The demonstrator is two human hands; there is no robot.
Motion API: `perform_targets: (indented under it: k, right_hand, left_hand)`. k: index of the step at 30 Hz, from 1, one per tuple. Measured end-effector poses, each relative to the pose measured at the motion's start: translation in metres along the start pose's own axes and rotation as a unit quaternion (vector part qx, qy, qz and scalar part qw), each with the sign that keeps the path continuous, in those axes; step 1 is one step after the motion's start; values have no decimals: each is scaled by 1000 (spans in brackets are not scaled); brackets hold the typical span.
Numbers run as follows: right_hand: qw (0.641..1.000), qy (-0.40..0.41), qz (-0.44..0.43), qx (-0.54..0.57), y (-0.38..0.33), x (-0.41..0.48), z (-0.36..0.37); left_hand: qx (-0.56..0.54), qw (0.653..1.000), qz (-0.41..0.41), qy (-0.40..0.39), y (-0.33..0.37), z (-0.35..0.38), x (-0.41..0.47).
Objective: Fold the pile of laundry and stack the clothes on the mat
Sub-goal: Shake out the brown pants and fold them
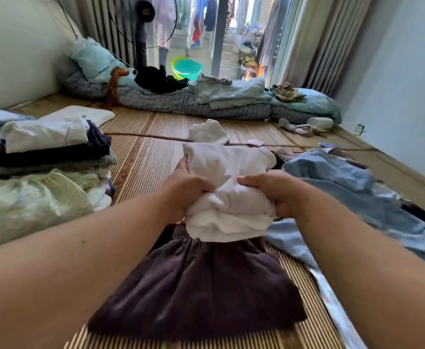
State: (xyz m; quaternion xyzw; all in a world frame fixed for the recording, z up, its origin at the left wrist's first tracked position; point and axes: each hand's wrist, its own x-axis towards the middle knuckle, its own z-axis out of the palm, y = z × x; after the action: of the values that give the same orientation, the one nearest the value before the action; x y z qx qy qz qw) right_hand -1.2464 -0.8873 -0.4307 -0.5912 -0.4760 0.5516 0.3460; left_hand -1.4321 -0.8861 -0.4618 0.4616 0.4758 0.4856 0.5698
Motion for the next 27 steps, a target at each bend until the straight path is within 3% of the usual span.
perform_targets:
  k: [5, 8, 11, 13, 14, 16, 19, 21, 27]
  right_hand:
    - [999, 13, 42, -9, 62, -56, 26]
    - [992, 33, 41, -114, 98, -70, 48]
    - [915, 108, 48, -386, 111, -75, 57]
    - [852, 144, -53, -500, 106, -82, 56]
    - [819, 137, -123, -543, 102, -85, 53]
    - [775, 51, -197, -598, 99, -89, 45]
    - [734, -105, -109, -662, 113, -90, 42]
    - [727, -122, -70, -672, 126, -81, 45]
    - [749, -66, -115, -650, 134, -21, 49]
  left_hand:
    - [22, 999, -33, -7, -48, -13, -83]
    - [185, 981, -55, 20, -74, -26, -108]
    - [442, 890, -83, 73, -88, -32, -116]
    - [530, 845, -13, 64, -92, -31, -120]
    - [571, 820, 38, 22, -93, -32, -120]
    - [647, 752, 101, -80, -96, -35, -122]
    - [721, 672, 73, -153, -106, -37, -119]
    - [736, 657, 64, -151, -115, -34, -112]
    - [751, 644, 63, -131, -118, -37, -57]
